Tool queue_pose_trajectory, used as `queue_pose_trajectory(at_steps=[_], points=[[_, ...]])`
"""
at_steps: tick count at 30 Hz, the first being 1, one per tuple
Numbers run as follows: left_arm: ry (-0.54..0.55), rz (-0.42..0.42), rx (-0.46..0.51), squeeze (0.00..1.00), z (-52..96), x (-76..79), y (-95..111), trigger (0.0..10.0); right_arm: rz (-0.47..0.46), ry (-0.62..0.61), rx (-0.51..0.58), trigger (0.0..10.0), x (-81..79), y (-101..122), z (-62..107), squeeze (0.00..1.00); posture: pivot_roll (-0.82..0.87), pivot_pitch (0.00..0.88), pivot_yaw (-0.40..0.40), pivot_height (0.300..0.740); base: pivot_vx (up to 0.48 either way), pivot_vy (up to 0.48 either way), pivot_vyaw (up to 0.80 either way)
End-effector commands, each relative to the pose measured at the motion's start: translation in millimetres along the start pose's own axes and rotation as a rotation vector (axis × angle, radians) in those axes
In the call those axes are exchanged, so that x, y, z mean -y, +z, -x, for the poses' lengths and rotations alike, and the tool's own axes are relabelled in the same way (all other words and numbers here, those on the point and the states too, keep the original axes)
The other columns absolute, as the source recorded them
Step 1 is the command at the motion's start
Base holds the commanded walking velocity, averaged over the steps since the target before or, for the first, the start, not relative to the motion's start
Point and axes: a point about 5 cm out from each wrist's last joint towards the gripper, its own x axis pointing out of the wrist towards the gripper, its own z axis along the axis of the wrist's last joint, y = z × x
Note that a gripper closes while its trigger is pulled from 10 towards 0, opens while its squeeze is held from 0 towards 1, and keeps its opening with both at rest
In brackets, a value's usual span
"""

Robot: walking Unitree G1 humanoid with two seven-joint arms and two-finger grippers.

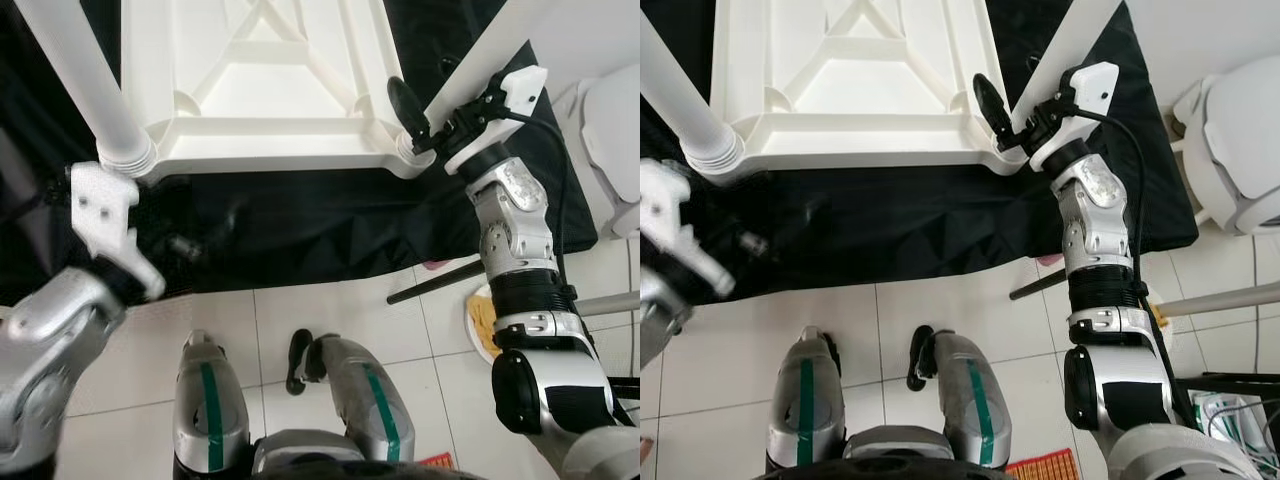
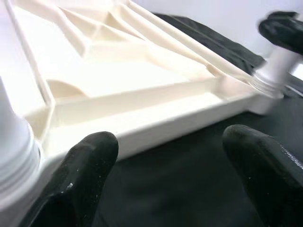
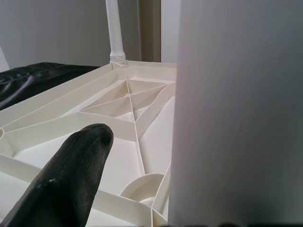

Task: Building children table

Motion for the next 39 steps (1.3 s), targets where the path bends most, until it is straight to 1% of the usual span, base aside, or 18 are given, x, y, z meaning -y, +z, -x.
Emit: queue_pose_trajectory(at_steps=[1, 5, 6, 7, 8, 10, 11, 12, 14, 16, 17, 18, 20, 22, 23, 24, 33, 39], points=[[0.003, 0.01, -0.016, 0.0, -2.8, 1.9, -6, 10.0, 0.01, -0.002, -0.001, 10.0, 1.0, 0, 1.5, 0.0, 0.21, 0.134, -0.153, 0.74, 0.0, 0.0, 0.0], [0.002, 0.013, -0.01, 0.0, -6.5, 3.0, -6, 10.0, 0.011, -0.005, 0.0, 10.0, 1.3, 0, 2.2, 0.0, 0.2, 0.13, -0.149, 0.74, 0.0, 0.0, 0.0], [0.014, 0.025, 0.023, 0.0, -14.7, 4.6, -3, 10.0, 0.014, -0.011, 0.002, 10.0, 2.1, 0, 2.7, 0.0, 0.2, 0.124, -0.142, 0.74, 0.0, 0.0, 0.0], [0.014, 0.025, 0.023, 0.0, -14.7, 4.6, -3, 10.0, 0.014, -0.011, 0.002, 10.0, 2.1, 0, 2.7, 0.0, 0.2, 0.124, -0.142, 0.74, 0.0, 0.0, 0.0], [0.05, 0.039, 0.059, 0.0, -26.1, 4.3, 0, 10.0, 0.016, -0.016, 0.005, 10.0, 2.6, 0, 3.1, 0.0, 0.19, 0.116, -0.138, 0.74, 0.0, 0.0, 0.0], [0.05, 0.039, 0.059, 0.0, -26.1, 4.3, 0, 10.0, 0.016, -0.016, 0.005, 10.0, 2.6, 0, 3.1, 0.0, 0.19, 0.116, -0.138, 0.74, 0.0, 0.0, 0.0], [0.174, 0.069, 0.106, 0.0, -48.8, -0.2, 4, 10.0, 0.017, -0.022, 0.008, 10.0, 2.4, 0, 3.5, 0.0, 0.19, 0.107, -0.138, 0.74, 0.0, 0.0, 0.0], [0.174, 0.069, 0.106, 0.0, -48.8, -0.2, 4, 10.0, 0.017, -0.022, 0.008, 10.0, 2.4, 0, 3.5, 0.0, 0.19, 0.107, -0.138, 0.74, 0.0, 0.0, 0.0], [0.27, 0.07, 0.122, 0.0, -60.9, -3.5, 6, 10.0, 0.016, -0.023, 0.008, 10.0, 1.9, -1, 3.6, 0.0, 0.18, 0.105, -0.139, 0.74, 0.0, 0.0, 0.0], [0.299, 0.077, 0.129, 0.0, -64.6, -4.5, 7, 10.0, 0.016, -0.024, 0.009, 10.0, 1.8, -1, 3.4, 0.0, 0.18, 0.105, -0.14, 0.74, 0.0, 0.0, 0.0], [0.313, 0.054, 0.139, 0.0, -67.6, -4.1, 10, 10.0, 0.017, -0.025, 0.009, 10.0, 1.9, 0, 3.2, 0.0, 0.18, 0.105, -0.14, 0.74, 0.0, 0.0, 0.0], [0.313, 0.054, 0.139, 0.0, -67.6, -4.1, 10, 10.0, 0.017, -0.025, 0.009, 10.0, 1.9, 0, 3.2, 0.0, 0.18, 0.105, -0.14, 0.74, 0.0, 0.0, 0.0], [0.402, -0.015, 0.148, 0.0, -71.1, -10.4, 12, 10.0, 0.016, -0.029, 0.011, 10.0, 2.6, 1, 2.5, 0.0, 0.17, 0.114, -0.15, 0.74, 0.0, 0.0, 0.0], [0.425, -0.045, 0.151, 0.0, -72.2, -12.1, 13, 10.0, 0.017, -0.03, 0.011, 10.0, 2.9, 1, 2.1, 0.0, 0.16, 0.116, -0.156, 0.74, 0.0, 0.0, 0.0], [0.489, -0.082, 0.141, 0.0, -73.4, -16.6, 12, 10.0, 0.014, -0.031, 0.01, 10.0, 2.6, 1, 1.5, 0.0, 0.16, 0.119, -0.163, 0.74, 0.0, 0.0, 0.0], [0.507, -0.096, 0.139, 0.0, -73.7, -17.6, 11, 10.0, 0.013, -0.031, 0.01, 10.0, 2.5, 1, 1.2, 0.0, 0.16, 0.12, -0.164, 0.74, 0.0, 0.0, 0.0], [0.568, -0.15, 0.155, 0.0, -77.4, -18.0, 15, 10.0, 0.005, -0.034, 0.013, 10.0, 1.2, 0, -0.8, 0.0, 0.16, 0.122, -0.166, 0.74, 0.0, 0.0, 0.0], [0.564, -0.181, 0.144, 0.0, -79.5, -13.1, 12, 10.0, 0.003, -0.044, 0.016, 10.0, 1.5, 0, -1.0, 0.0, 0.16, 0.118, -0.155, 0.74, 0.0, 0.0, 0.0]])
